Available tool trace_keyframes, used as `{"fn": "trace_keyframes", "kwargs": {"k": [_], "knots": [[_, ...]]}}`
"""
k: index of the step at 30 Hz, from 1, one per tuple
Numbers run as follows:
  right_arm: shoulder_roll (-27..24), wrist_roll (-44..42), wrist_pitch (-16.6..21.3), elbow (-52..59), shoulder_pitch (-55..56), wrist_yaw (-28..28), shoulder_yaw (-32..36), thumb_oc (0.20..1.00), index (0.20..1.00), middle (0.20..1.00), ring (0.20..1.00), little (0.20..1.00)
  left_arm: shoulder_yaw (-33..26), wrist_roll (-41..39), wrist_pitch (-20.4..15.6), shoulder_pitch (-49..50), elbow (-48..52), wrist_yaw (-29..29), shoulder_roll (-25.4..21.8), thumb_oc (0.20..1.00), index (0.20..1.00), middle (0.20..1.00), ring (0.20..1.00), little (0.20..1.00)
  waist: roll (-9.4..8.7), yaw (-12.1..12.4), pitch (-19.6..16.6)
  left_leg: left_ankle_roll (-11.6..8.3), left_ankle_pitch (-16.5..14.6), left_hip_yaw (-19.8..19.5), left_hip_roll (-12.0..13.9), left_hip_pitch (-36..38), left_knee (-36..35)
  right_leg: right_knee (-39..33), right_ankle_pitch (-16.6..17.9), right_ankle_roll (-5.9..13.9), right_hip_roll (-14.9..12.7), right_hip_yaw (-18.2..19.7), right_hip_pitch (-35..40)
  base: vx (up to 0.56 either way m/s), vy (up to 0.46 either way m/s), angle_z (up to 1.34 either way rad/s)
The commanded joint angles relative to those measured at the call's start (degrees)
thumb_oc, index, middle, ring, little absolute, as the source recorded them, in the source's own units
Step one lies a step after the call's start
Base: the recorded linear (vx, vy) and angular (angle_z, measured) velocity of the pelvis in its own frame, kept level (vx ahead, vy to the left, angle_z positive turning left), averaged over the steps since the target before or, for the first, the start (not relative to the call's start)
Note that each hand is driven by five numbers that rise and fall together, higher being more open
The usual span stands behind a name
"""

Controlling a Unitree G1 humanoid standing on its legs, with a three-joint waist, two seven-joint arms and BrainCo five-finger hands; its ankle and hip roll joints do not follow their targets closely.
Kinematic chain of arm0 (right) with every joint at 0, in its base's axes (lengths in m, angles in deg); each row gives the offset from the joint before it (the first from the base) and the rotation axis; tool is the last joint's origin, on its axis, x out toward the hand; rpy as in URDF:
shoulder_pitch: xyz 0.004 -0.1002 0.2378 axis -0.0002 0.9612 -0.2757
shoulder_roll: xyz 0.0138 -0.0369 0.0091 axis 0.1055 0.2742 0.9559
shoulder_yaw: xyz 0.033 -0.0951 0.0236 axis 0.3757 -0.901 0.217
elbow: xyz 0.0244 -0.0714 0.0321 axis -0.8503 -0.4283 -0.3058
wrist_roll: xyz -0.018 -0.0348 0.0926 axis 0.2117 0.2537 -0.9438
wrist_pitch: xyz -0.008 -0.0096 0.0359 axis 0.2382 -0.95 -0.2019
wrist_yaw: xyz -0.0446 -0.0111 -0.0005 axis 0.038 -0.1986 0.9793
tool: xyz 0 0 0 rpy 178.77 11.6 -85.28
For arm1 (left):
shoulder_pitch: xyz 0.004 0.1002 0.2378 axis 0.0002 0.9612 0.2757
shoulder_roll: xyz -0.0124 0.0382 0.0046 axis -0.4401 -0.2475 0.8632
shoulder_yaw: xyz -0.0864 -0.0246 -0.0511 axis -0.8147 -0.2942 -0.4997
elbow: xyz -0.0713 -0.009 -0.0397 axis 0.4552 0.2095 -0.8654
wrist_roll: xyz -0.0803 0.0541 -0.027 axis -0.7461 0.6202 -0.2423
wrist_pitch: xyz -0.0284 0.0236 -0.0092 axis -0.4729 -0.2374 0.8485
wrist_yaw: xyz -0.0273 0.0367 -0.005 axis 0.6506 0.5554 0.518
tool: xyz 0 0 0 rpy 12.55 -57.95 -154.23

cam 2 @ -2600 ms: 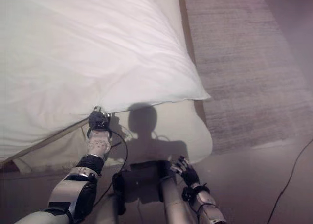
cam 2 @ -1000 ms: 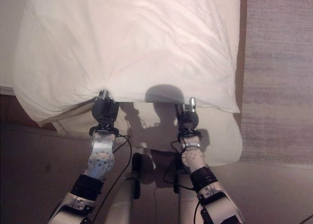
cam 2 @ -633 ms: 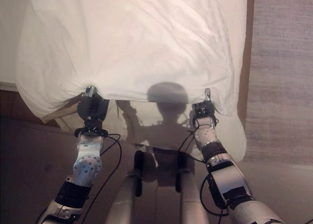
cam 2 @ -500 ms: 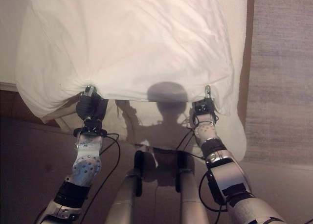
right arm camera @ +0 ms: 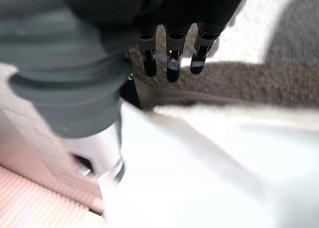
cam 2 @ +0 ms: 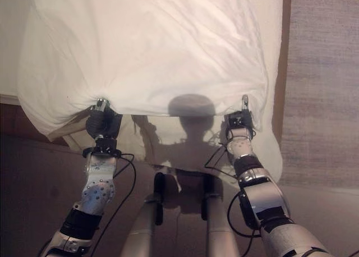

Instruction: Make the bed

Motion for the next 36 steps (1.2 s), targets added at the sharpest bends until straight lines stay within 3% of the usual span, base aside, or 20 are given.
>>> {"fn": "trace_keyframes", "kwargs": {"k": [1,9,14,16,17,28,36], "knots": [[-1.37,2.08,2.75,4.2,-0.39,-2.23,-1.23,0.2,0.2,0.2,0.2,0.2,-3.02,5.22,-4.48,1.16,11.19,-2.79,-1.48,0.2,0.2,0.2,0.2,0.2,0.65,0.36,-2.96,5.95,-3.07,5.12,-6.72,-0.49,0.71,-6.27,3.12,1.3,4.23,1.37,2.36,0.0,0.0,0.0],[-0.98,3.18,5.32,13.62,5.86,-3.33,-1.54,0.2,0.2,0.2,0.2,0.2,-3.34,4.23,-4.3,1.27,8.0,-2.68,-0.31,0.2,0.2,0.2,0.2,0.2,0.84,-0.27,-3.81,5.78,-2.88,5.31,-6.56,0.1,0.27,-6.62,2.98,1.22,4.24,1.49,2.89,0.0,0.0,0.0],[0.31,4.16,9.35,24.12,12.45,-3.83,-1.16,0.2,0.2,0.2,0.2,0.2,-4.47,1.84,-4.49,1.14,4.54,-2.59,1.14,0.2,0.2,0.2,0.2,0.2,0.85,-1.02,-4.3,5.58,-2.41,5.4,-6.37,0.48,-0.41,-7.41,3.25,1.24,4.28,1.67,3.4,0.0,-0.005,-0.01],[0.75,4.76,10.01,27.91,15.51,-4.99,-1.15,0.2,0.2,0.2,0.2,0.2,-5.11,0.28,-4.4,0.96,2.83,-2.96,1.92,0.664,0.664,0.664,0.664,0.664,0.78,-1.47,-4.4,5.55,-2.21,5.36,-6.26,0.63,-0.65,-7.68,3.3,1.19,4.42,1.81,3.6,0.0,0.0,0.0],[0.63,5.0,10.46,29.46,17.21,-5.35,-1.05,0.2,0.2,0.2,0.2,0.2,-5.48,0.04,-4.23,1.05,1.92,-3.23,2.05,1.0,1.0,1.0,1.0,1.0,0.73,-1.59,-4.49,5.53,-2.18,5.37,-6.24,0.76,-0.67,-7.82,3.31,1.16,4.44,1.83,3.79,0.0,0.0,0.0],[0.36,4.31,9.66,44.1,32.08,-13.53,0.25,0.2,0.2,0.2,0.2,0.2,-7.47,-8.35,-1.8,2.2,-3.04,-9.72,5.0,1.0,1.0,1.0,1.0,1.0,-0.2,-4.05,-5.8,5.13,-1.68,5.42,-5.63,0.85,-1.21,-8.24,3.32,0.95,4.92,2.21,3.83,0.0,-0.006,0.0],[1.3,2.93,9.97,47.34,34.88,-16.07,-0.11,0.2,0.2,0.2,0.2,0.2,-10.03,-11.26,-3.49,-1.14,-11.31,-8.56,4.68,1.0,1.0,1.0,1.0,1.0,-0.93,-5.09,-7.17,4.72,-1.22,5.9,-5.27,0.44,-2.01,-9.08,4.07,1.19,5.18,2.66,3.39,0.0,0.0,0.0]]}}
